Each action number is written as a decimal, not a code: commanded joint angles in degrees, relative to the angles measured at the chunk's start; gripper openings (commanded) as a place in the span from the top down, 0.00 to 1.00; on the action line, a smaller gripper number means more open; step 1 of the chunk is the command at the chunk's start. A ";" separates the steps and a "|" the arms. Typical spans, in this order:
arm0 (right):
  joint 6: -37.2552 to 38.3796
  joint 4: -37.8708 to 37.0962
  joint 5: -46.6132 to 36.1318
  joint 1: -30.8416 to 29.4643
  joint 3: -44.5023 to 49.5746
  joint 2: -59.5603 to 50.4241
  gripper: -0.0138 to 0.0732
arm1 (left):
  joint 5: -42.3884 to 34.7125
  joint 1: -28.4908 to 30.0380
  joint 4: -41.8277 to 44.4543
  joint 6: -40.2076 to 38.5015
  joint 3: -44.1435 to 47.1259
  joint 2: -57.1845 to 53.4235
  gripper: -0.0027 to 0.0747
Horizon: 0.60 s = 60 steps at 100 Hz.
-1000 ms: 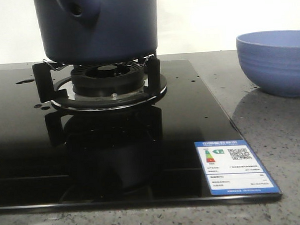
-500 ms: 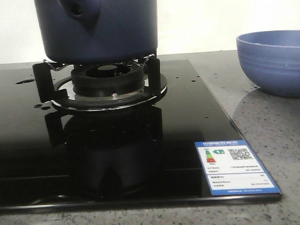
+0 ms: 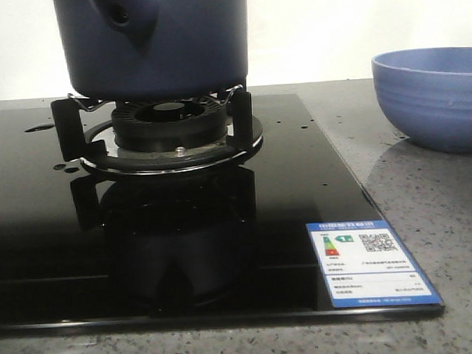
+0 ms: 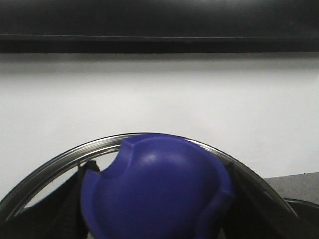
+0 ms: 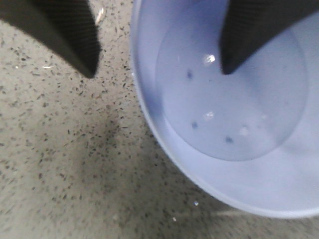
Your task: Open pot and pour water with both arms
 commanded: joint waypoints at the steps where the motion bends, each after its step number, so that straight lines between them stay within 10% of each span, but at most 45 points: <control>1: 0.00 0.35 -0.98 -0.44 -1.89 -1.21 0.55 | -4.75 0.11 -0.65 -0.08 -2.26 -1.40 0.53; 22: -0.10 0.35 -0.64 -0.44 -1.89 -0.97 0.91 | -4.75 0.11 -0.65 -0.08 -2.26 -1.40 0.53; 60: -0.10 4.38 5.61 -0.20 -8.56 -1.08 0.91 | -4.40 0.11 -0.60 -0.08 -2.13 -1.40 0.53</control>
